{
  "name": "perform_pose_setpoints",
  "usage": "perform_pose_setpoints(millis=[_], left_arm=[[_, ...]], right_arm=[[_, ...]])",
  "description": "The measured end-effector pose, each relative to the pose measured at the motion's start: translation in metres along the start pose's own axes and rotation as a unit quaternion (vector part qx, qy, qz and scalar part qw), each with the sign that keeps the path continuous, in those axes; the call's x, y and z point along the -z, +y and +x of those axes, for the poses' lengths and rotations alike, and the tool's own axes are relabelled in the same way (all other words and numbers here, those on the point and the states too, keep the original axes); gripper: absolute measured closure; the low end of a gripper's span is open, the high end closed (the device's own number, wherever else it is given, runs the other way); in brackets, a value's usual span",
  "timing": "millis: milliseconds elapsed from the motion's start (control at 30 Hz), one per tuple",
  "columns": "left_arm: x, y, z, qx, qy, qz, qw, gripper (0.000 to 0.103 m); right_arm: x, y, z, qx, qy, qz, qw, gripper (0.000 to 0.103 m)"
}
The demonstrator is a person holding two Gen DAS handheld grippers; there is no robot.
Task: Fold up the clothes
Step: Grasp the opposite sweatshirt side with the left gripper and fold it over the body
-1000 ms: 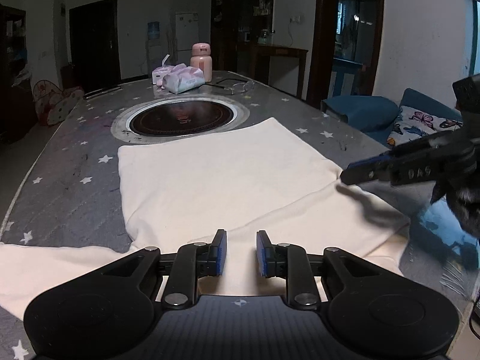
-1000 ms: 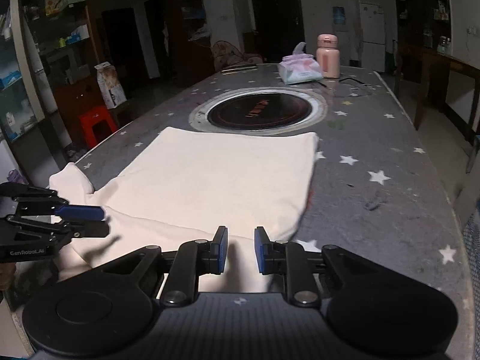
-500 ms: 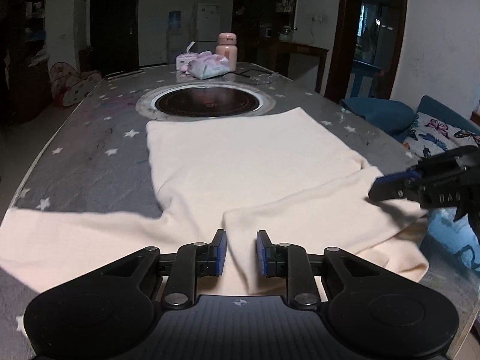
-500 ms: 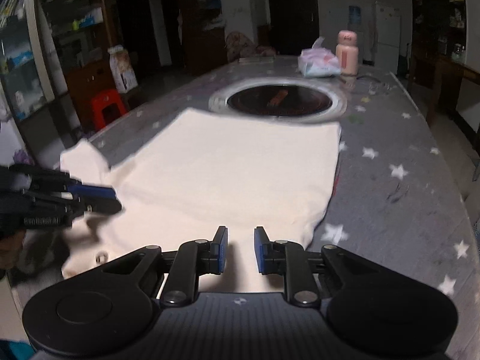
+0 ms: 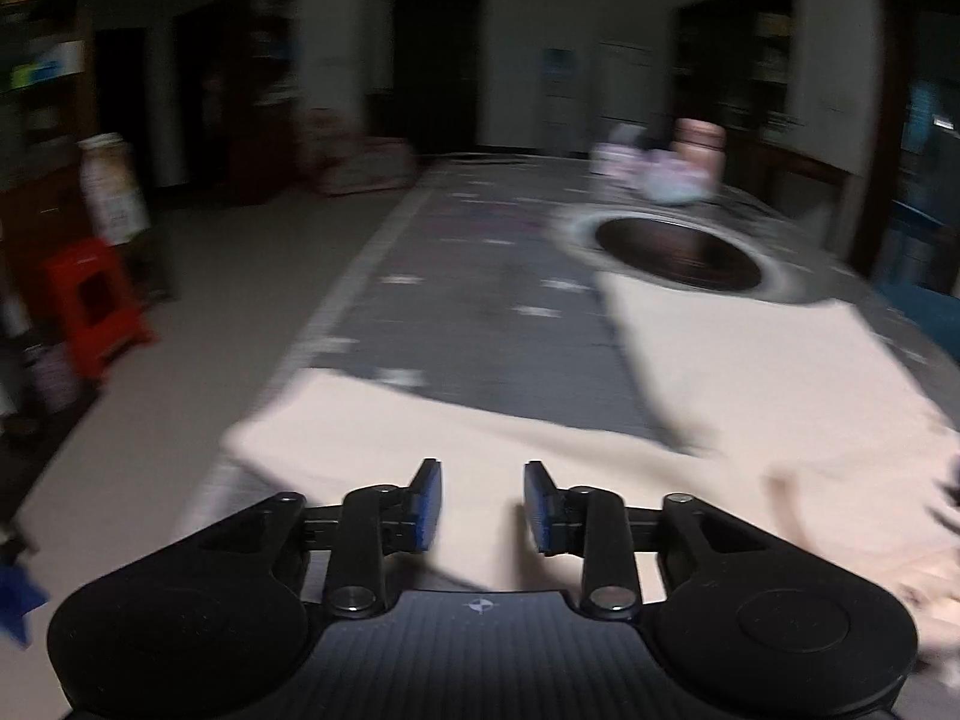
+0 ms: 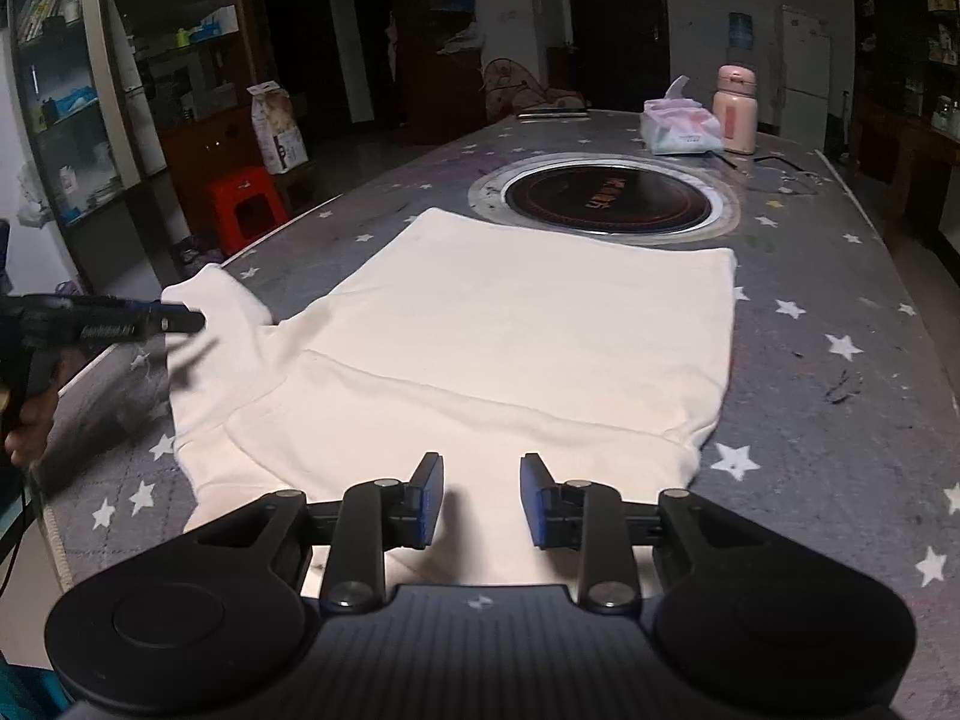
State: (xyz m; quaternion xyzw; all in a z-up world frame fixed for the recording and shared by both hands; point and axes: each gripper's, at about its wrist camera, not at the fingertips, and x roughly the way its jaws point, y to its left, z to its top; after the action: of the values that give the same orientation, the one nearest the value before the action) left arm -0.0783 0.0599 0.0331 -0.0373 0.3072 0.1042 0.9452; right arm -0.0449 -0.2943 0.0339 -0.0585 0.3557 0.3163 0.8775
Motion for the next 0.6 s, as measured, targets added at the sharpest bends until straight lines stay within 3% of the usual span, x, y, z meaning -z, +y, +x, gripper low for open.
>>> perform_pose_setpoints(millis=[133, 233, 600], left_arm=[[-0.002, 0.042, 0.013, -0.071, 0.005, -0.056, 0.9959, 0.066], [-0.001, 0.065, 0.022, -0.088, 0.012, -0.094, 0.9916, 0.066], [-0.004, 0.078, 0.034, -0.068, 0.006, -0.123, 0.9900, 0.073]], right_arm=[[0.000, 0.003, 0.000, -0.004, 0.003, 0.001, 1.000, 0.075], [0.000, 0.004, 0.000, -0.007, 0.005, 0.002, 1.000, 0.074], [-0.002, 0.013, 0.000, -0.013, 0.006, -0.004, 1.000, 0.073]])
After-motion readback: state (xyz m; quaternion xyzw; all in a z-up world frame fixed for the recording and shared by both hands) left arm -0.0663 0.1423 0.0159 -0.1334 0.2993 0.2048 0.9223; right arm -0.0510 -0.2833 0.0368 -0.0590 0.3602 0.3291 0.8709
